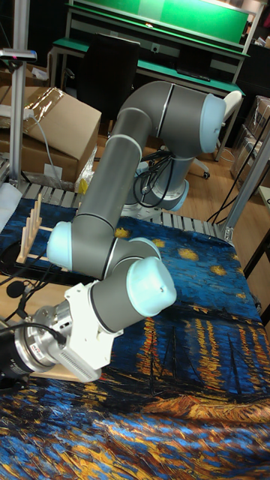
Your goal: Put the knife on the knife rack
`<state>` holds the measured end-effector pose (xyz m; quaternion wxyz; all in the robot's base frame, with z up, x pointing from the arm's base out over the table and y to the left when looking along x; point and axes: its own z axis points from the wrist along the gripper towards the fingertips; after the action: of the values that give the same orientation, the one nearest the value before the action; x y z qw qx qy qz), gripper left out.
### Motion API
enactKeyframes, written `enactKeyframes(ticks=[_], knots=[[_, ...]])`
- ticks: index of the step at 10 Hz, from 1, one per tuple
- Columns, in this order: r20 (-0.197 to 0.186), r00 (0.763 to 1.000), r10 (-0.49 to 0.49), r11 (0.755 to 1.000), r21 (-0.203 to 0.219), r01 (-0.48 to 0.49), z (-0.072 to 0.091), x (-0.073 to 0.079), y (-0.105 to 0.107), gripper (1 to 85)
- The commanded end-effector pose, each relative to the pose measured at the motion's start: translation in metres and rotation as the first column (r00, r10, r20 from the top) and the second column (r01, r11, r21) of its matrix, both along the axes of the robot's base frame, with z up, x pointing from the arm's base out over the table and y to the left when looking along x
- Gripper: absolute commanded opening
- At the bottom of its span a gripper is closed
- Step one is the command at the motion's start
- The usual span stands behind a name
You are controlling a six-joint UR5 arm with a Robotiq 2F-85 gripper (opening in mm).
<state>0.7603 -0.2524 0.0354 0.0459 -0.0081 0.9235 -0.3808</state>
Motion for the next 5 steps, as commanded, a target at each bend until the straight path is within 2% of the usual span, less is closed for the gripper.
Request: enactKeyframes(ticks=[1,5], knots=[[0.017,1.000,-0.016,1.000,0.007,0.016,-0.0076,-0.0053,-0.0043,44.3],[0.006,0.999,-0.037,0.999,-0.003,0.037,-0.0062,-0.0142,0.0044,44.0]])
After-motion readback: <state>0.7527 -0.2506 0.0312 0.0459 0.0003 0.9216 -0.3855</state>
